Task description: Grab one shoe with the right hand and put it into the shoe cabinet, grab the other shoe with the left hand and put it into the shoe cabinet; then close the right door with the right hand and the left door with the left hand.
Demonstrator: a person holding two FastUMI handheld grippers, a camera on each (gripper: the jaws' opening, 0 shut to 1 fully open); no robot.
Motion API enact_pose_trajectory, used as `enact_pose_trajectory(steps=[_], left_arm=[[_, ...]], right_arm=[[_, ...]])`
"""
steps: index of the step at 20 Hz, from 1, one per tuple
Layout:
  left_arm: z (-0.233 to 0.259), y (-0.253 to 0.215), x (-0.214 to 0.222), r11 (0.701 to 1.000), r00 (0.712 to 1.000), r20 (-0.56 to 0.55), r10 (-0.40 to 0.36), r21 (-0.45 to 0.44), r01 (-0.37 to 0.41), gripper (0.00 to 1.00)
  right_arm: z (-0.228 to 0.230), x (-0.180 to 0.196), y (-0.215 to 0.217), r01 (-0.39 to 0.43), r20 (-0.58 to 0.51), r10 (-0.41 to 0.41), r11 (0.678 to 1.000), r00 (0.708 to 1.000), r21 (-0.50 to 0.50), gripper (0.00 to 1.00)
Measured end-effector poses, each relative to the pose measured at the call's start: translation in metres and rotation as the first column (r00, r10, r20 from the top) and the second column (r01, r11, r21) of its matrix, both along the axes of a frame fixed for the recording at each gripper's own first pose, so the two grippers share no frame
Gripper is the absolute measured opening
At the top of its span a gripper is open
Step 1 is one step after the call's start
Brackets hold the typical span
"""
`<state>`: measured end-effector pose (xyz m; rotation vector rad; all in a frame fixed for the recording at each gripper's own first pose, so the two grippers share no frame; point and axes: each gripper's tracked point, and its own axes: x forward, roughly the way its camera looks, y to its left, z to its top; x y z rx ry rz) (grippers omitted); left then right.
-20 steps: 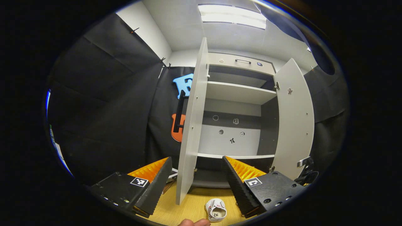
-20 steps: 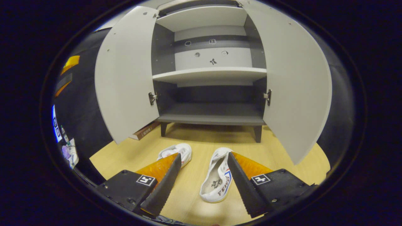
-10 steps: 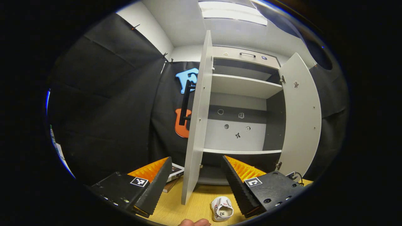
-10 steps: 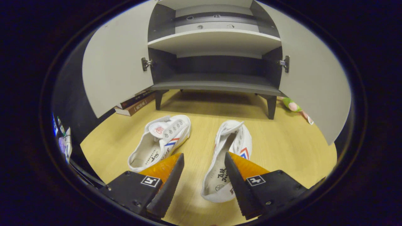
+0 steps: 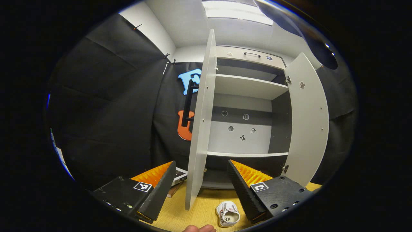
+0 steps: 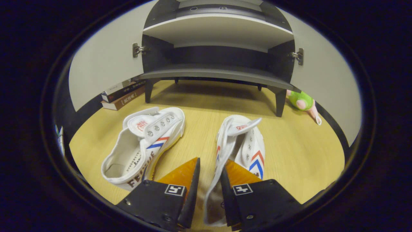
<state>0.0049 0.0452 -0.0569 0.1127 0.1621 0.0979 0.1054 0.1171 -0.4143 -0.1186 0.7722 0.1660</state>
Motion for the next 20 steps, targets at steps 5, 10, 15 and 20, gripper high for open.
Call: enact_pose_trajectory(steps=[5, 10, 15, 20], left_arm=[[-0.002, 0.001, -0.003, 1.0, 1.0, -0.008, 0.003, -0.005, -0.003, 0.95], [-0.01, -0.004, -0.005, 1.0, 1.0, -0.028, -0.003, -0.001, 0.003, 0.95], [-0.015, -0.012, -0.005, 1.0, 0.999, -0.029, -0.017, -0.011, 0.016, 0.95], [-0.022, -0.03, 0.005, 0.998, 0.999, -0.015, -0.048, -0.049, 0.048, 0.95]], right_arm=[[0.001, 0.002, -0.008, 0.018, 0.012, -0.018, 0.999, 1.0, 0.04, 0.07], [0.028, 0.009, -0.017, -0.042, 0.118, 0.046, 0.999, 0.992, -0.03, 0.04], [0.09, 0.004, -0.019, -0.082, 0.229, 0.081, 0.997, 0.97, -0.006, 0.04], [0.185, -0.008, -0.027, -0.094, 0.35, 0.08, 0.995, 0.934, 0.025, 0.04]])
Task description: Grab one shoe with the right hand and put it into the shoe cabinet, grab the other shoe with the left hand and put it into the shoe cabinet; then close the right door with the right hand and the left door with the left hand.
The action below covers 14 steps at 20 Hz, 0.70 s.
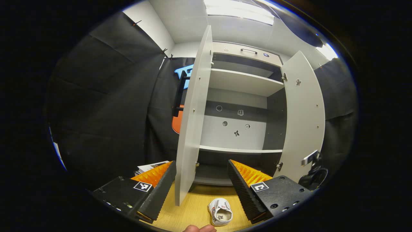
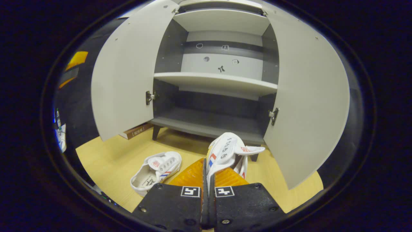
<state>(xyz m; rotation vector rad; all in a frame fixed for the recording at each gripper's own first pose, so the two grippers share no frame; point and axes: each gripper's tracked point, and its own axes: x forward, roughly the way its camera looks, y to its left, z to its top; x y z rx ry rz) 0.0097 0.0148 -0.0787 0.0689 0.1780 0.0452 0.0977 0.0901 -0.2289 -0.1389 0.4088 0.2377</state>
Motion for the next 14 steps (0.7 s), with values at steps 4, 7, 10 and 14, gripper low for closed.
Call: enact_pose_trajectory(steps=[4, 7, 10, 14], left_arm=[[0.0, -0.014, 0.009, 0.999, 0.999, 0.017, -0.031, -0.03, 0.031, 0.95], [-0.005, -0.015, 0.011, 0.999, 0.999, 0.0, -0.036, -0.005, 0.036, 0.95], [-0.013, -0.019, 0.009, 0.999, 0.998, -0.022, -0.053, 0.007, 0.054, 0.95], [-0.025, -0.019, -0.001, 0.998, 0.997, -0.057, -0.054, 0.034, 0.056, 0.95]], right_arm=[[0.068, 0.004, -0.009, 0.014, 0.089, -0.016, 0.999, 0.996, 0.031, 0.04], [0.115, 0.017, -0.008, 0.002, 0.124, -0.011, 0.997, 0.992, 0.071, 0.04], [0.158, 0.049, -0.003, -0.015, 0.184, 0.004, 0.998, 0.983, 0.059, 0.04], [0.211, 0.113, 0.01, -0.012, 0.262, 0.001, 0.999, 0.965, 0.04, 0.04]])
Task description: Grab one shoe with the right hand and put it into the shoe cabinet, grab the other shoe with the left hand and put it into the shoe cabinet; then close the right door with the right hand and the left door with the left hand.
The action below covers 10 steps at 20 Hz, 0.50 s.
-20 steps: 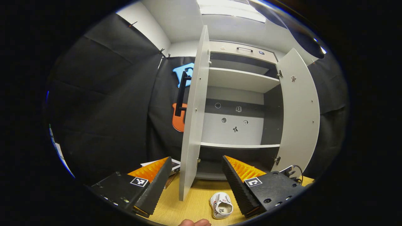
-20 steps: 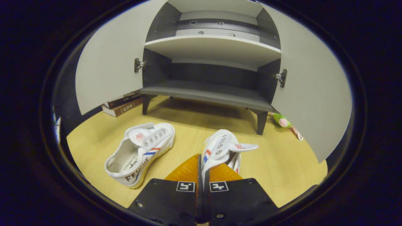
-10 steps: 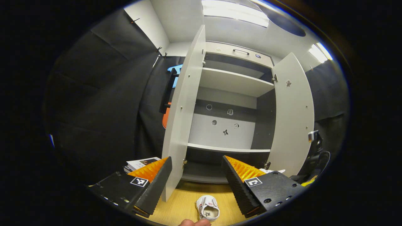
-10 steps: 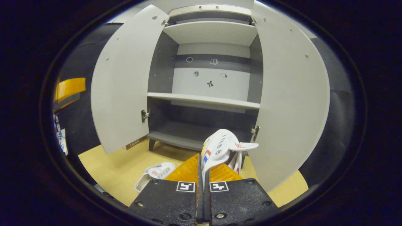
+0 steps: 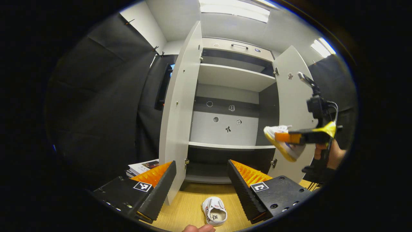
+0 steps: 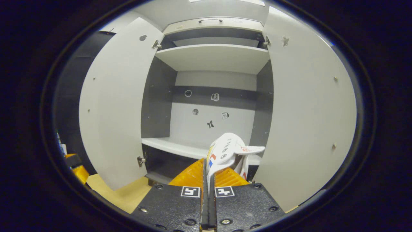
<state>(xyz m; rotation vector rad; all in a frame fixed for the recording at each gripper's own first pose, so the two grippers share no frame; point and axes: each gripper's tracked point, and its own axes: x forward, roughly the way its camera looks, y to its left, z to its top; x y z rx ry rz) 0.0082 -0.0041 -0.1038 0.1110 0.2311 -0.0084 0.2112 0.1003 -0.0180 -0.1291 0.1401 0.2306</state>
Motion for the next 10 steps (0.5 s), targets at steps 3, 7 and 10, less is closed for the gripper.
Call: enact_pose_trajectory(steps=[3, 7, 10], left_arm=[[-0.009, -0.006, -0.008, 1.0, 0.999, -0.031, -0.019, 0.004, 0.019, 0.95], [-0.016, -0.005, -0.015, 1.0, 0.998, -0.051, -0.025, 0.018, 0.025, 0.95], [-0.02, -0.004, -0.018, 1.0, 0.998, -0.064, -0.022, 0.019, 0.023, 0.95]], right_arm=[[0.023, 0.058, 0.016, -0.004, -0.025, 0.004, 1.0, 1.0, 0.014, 0.04], [0.028, 0.136, 0.028, 0.009, -0.101, -0.012, 1.0, 0.995, -0.025, 0.04], [0.014, 0.191, 0.031, 0.043, -0.167, -0.058, 0.994, 0.984, -0.096, 0.04]])
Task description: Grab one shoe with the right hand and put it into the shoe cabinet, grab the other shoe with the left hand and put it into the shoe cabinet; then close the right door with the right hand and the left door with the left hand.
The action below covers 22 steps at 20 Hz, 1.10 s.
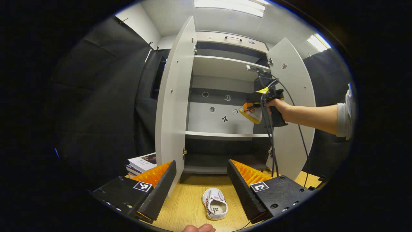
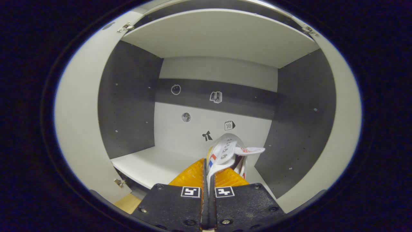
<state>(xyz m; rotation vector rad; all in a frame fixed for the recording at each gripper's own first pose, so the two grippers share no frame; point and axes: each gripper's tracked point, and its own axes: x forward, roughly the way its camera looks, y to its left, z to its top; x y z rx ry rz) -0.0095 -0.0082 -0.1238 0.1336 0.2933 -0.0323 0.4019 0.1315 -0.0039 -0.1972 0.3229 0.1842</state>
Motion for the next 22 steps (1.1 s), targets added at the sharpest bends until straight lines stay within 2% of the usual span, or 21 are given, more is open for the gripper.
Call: enact_pose_trajectory(steps=[3, 6, 10, 13, 16, 19, 20, 21, 22], left_arm=[[-0.001, 0.015, -0.002, 1.0, 1.0, -0.009, 0.018, 0.026, -0.018, 0.95], [-0.002, 0.029, -0.004, 0.999, 0.998, -0.022, 0.05, 0.019, -0.05, 0.95], [-0.005, 0.052, -0.009, 0.994, 0.994, -0.033, 0.109, 0.029, -0.108, 0.95], [-0.009, 0.062, -0.012, 0.991, 0.99, -0.054, 0.129, 0.042, -0.127, 0.95], [-0.011, 0.063, -0.011, 0.991, 0.989, -0.063, 0.133, 0.037, -0.131, 0.95], [-0.011, 0.059, -0.01, 0.993, 0.991, -0.063, 0.118, 0.022, -0.117, 0.95], [-0.012, 0.058, -0.01, 0.993, 0.991, -0.063, 0.118, 0.024, -0.116, 0.95], [-0.014, 0.057, -0.011, 0.993, 0.991, -0.065, 0.12, 0.025, -0.118, 0.95], [-0.016, 0.056, -0.011, 0.993, 0.991, -0.07, 0.118, 0.024, -0.117, 0.95]], right_arm=[[-0.033, 0.029, 0.006, 0.02, -0.104, -0.026, 0.998, 0.994, -0.061, 0.04], [-0.071, 0.047, 0.008, 0.038, -0.208, -0.055, 0.996, 0.977, -0.084, 0.04], [-0.087, 0.054, 0.008, 0.076, -0.253, -0.091, 0.995, 0.963, -0.066, 0.04], [-0.09, 0.054, 0.01, 0.056, -0.278, -0.091, 0.99, 0.956, -0.131, 0.04], [-0.092, 0.057, 0.014, 0.065, -0.274, -0.104, 0.987, 0.956, -0.146, 0.06], [-0.083, 0.053, 0.021, 0.058, -0.255, -0.088, 0.991, 0.963, -0.12, 0.21], [-0.075, 0.049, 0.023, 0.051, -0.241, -0.077, 0.992, 0.968, -0.113, 0.33], [-0.064, 0.045, 0.027, 0.038, -0.212, -0.061, 0.993, 0.975, -0.11, 0.34], [-0.051, 0.04, 0.026, 0.027, -0.175, -0.047, 0.993, 0.984, -0.117, 0.45]])
